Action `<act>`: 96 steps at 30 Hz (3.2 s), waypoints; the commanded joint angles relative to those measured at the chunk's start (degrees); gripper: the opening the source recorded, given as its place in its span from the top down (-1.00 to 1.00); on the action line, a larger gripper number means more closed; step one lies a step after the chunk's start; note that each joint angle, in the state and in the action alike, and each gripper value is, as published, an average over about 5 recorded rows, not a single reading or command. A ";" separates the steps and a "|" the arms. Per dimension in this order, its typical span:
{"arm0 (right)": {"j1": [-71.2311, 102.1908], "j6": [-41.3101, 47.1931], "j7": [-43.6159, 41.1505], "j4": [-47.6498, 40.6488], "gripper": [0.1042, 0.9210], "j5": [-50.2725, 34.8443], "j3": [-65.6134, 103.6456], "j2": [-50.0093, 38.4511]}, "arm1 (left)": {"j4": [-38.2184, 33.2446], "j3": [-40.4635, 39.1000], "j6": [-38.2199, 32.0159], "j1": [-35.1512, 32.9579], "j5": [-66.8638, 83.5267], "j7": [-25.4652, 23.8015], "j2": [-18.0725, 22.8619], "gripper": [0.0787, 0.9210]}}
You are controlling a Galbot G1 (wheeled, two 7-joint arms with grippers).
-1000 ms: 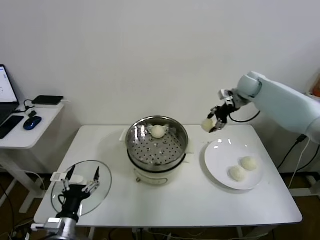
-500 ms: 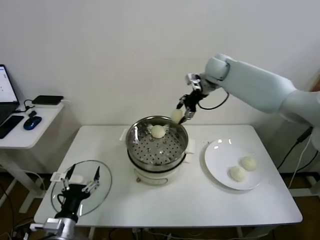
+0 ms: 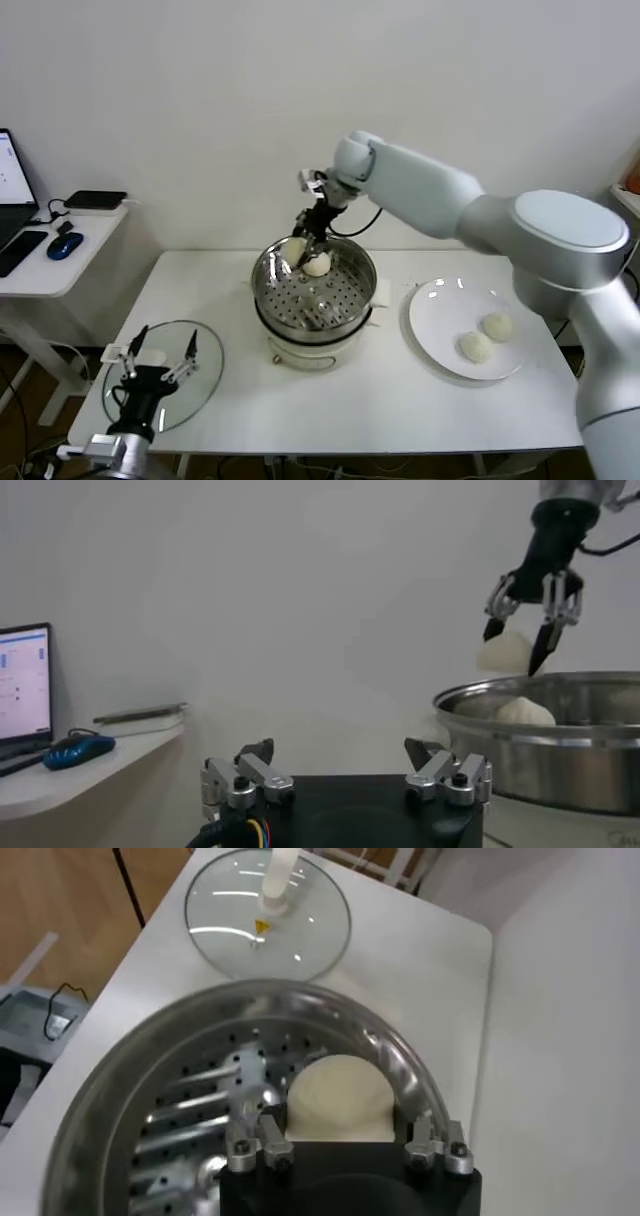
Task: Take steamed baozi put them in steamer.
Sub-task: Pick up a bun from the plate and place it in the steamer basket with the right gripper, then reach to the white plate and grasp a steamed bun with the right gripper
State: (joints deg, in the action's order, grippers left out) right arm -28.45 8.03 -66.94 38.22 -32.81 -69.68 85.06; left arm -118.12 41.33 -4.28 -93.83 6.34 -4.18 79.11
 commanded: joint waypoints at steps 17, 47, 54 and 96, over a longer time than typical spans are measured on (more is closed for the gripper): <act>6.44 -0.72 0.19 -4.33 -0.39 4.21 1.37 5.09 | 0.41 -0.11 0.09 0.33 -0.08 -0.05 0.11 -0.77; 5.61 -1.60 0.09 -1.95 -0.75 4.53 0.63 2.83 | 0.52 -0.43 0.23 0.82 -0.25 -0.08 0.30 -0.77; 0.45 -0.71 -0.10 8.33 -0.76 0.32 -2.04 -4.53 | 0.35 -0.43 0.23 0.72 -0.23 -0.08 0.29 -0.77; 19.77 -11.26 -5.29 27.23 -0.76 33.32 12.82 -52.04 | -0.86 -1.81 0.22 -0.49 -0.13 -0.23 0.22 -0.77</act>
State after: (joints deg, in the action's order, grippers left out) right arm -20.63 -0.85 -71.86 67.18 -10.36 -65.22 36.23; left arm -118.86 39.49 -3.97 -94.07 6.32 -4.38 79.17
